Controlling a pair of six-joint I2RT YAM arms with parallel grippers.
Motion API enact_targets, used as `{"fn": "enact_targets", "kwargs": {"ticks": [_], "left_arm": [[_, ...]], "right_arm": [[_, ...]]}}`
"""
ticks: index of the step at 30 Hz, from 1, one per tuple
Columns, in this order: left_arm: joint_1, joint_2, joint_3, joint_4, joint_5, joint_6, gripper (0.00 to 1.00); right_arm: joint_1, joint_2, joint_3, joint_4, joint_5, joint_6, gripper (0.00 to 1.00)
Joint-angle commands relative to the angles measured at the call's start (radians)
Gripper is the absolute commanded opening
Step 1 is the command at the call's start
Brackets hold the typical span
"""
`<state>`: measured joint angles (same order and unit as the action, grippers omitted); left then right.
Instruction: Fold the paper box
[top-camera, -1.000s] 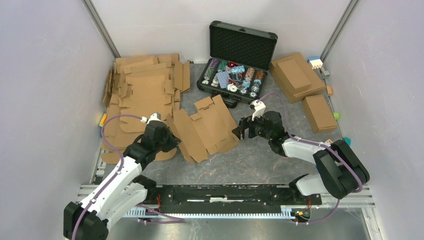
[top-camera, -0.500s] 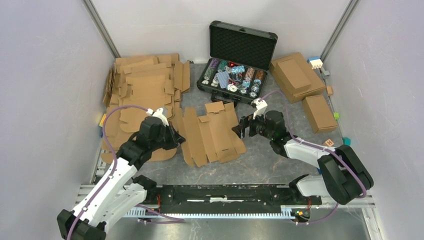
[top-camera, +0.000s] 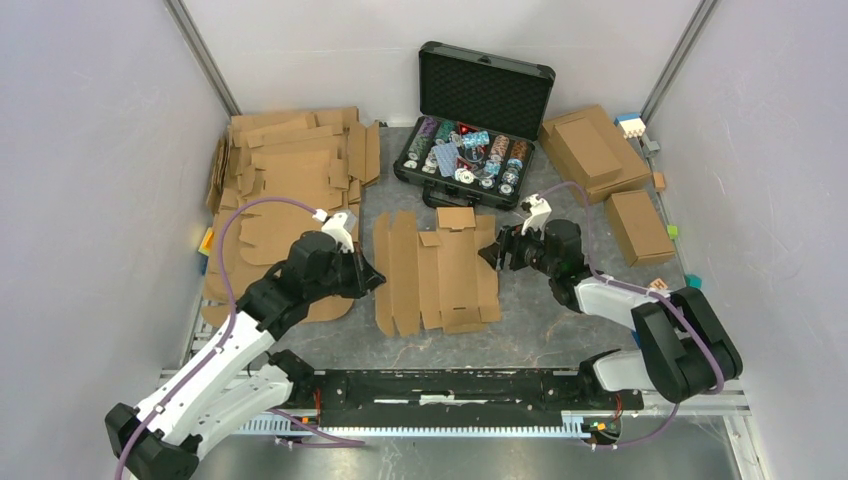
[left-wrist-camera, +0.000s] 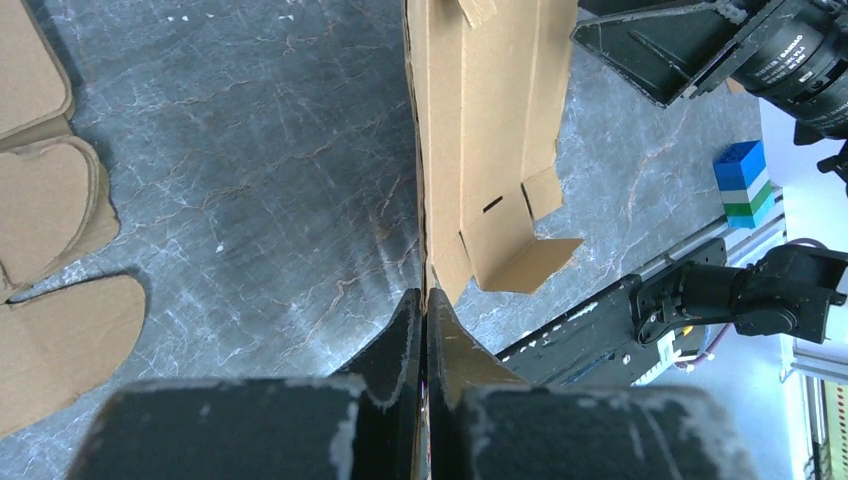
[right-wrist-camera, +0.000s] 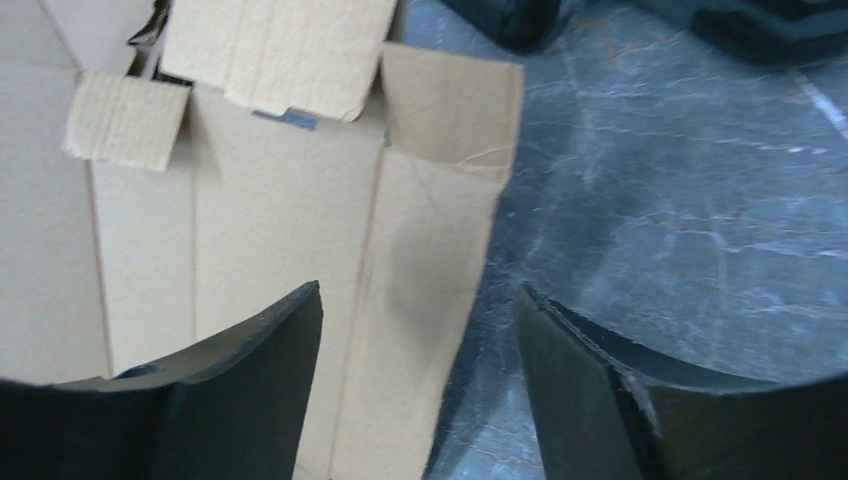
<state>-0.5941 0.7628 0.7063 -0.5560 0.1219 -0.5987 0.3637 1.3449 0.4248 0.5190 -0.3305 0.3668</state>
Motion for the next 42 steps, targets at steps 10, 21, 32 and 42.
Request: {"fn": "enact_targets", "kwargs": {"ticks": [10, 21, 32, 42], "left_arm": [[-0.034, 0.032, 0.014, 0.150, -0.001, 0.050, 0.02], [-0.037, -0.055, -0.007, 0.192, 0.019, 0.051, 0.02], [-0.036, -0.051, -0.012, 0.191, 0.026, 0.059, 0.02], [-0.038, -0.046, -0.010, 0.169, 0.078, 0.103, 0.02]], "right_arm": [[-0.002, 0.034, -0.023, 0.164, -0.194, 0.056, 0.34], [-0.003, 0.093, 0.031, 0.048, -0.141, 0.036, 0.69], [-0.006, 0.026, -0.023, 0.141, -0.158, 0.051, 0.72], [-0.051, -0.025, -0.036, 0.053, 0.001, 0.048, 0.98]]}}
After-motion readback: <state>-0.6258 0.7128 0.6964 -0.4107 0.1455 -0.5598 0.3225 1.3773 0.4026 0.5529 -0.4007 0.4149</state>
